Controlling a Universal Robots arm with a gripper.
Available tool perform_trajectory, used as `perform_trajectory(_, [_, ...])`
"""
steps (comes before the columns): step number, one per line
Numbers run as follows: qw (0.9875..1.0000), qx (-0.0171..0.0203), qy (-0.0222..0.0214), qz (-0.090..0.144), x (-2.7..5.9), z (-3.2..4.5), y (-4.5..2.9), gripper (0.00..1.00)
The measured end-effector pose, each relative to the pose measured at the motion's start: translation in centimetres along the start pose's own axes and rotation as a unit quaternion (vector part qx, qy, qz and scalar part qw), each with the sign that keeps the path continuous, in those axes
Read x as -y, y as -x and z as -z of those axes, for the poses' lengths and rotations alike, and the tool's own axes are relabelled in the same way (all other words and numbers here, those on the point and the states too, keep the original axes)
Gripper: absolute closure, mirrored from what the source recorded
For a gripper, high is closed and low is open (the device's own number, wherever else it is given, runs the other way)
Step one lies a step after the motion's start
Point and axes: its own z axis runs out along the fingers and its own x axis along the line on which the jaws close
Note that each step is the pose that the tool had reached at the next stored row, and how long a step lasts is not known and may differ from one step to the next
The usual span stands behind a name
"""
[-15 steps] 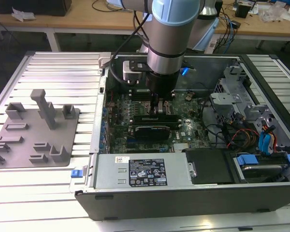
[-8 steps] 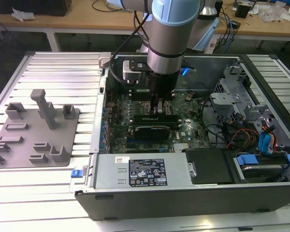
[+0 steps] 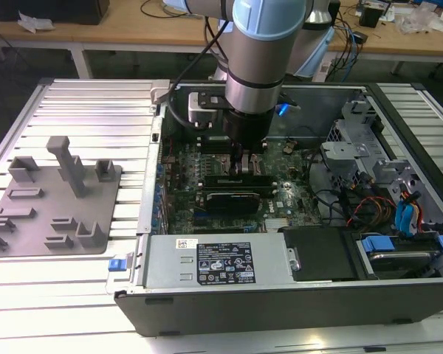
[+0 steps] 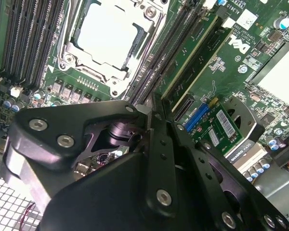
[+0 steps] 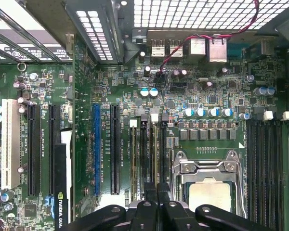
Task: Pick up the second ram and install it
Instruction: 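Insert the second ram into the second slot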
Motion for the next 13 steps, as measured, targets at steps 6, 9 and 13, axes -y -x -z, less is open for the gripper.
perform_trajectory(6, [1.0, 0.0014, 0.0, 0.0, 0.03, -0.02, 0.02, 0.91])
perform_trajectory(9, [1.0, 0.0021, 0.0, 0.0, 0.03, -0.07, 0.02, 0.91])
perform_trajectory(13, [1.0, 0.002, 0.0, 0.0, 0.03, -0.13, 0.02, 0.91])
